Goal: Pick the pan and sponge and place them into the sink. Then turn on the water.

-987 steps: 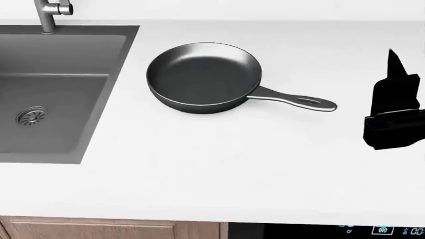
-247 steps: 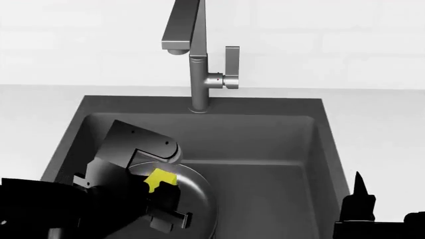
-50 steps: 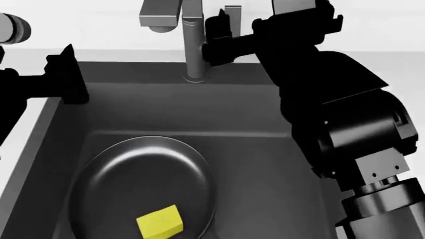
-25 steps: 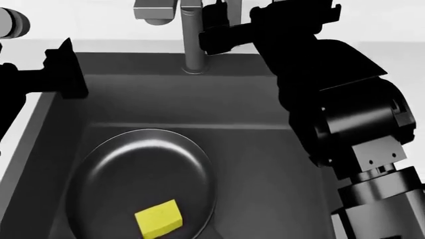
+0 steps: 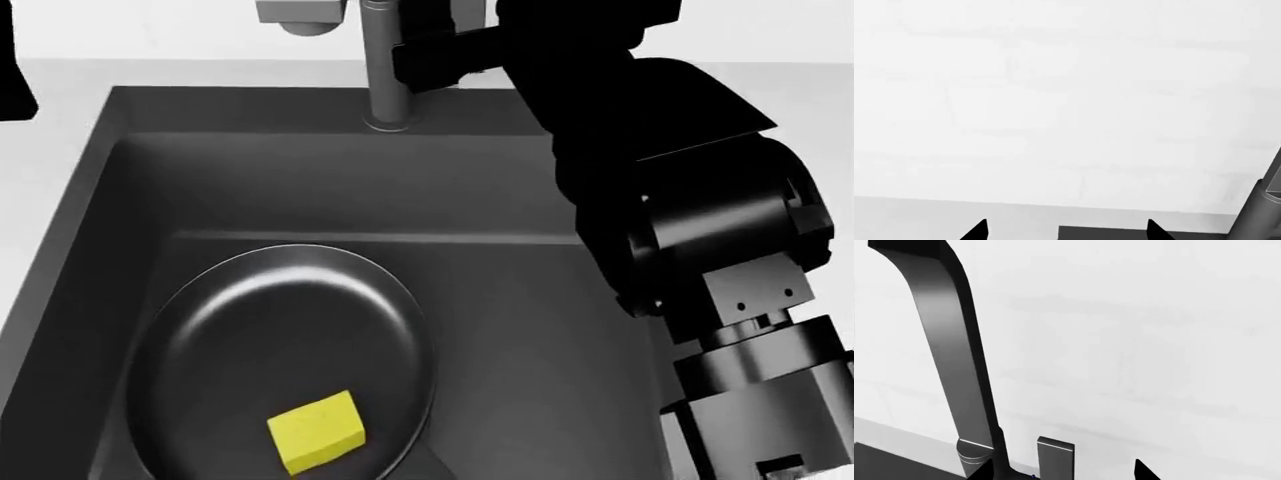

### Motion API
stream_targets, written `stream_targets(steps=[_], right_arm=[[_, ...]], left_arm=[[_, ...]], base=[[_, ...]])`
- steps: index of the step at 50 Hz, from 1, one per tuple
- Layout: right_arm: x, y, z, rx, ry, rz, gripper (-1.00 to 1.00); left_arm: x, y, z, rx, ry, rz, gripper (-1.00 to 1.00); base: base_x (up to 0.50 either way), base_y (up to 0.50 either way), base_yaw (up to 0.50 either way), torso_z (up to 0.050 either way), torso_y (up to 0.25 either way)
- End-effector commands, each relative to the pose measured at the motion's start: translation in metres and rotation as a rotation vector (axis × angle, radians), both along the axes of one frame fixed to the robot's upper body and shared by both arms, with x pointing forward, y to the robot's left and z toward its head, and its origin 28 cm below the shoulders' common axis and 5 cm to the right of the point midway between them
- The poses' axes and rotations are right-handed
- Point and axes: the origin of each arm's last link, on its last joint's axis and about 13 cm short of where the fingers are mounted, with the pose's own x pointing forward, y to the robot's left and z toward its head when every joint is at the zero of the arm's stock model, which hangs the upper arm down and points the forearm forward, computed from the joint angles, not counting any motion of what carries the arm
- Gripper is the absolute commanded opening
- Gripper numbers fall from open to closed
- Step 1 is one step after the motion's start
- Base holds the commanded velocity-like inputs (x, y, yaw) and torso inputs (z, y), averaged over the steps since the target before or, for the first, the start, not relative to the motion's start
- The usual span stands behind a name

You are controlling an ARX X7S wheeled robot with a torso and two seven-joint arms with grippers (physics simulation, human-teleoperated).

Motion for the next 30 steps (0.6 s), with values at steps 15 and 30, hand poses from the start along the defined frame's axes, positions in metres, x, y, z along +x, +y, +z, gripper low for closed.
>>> stream_targets(steps=[15,30], right_arm=[[0.003,0.000,0.004,0.007,-0.012,0.002,1.00],[0.005,0.002,0.008,0.003,-0.017,0.005,1.00]], left_arm=[[0.015,-0.012,0.014,0.023,-0.013,0.011,1.00],[0.019,-0.012,0.011,0.019,-0.008,0.012,1.00]], base=[[0.00,0.00,0.00,0.000,0.000],[0.00,0.00,0.00,0.000,0.000]])
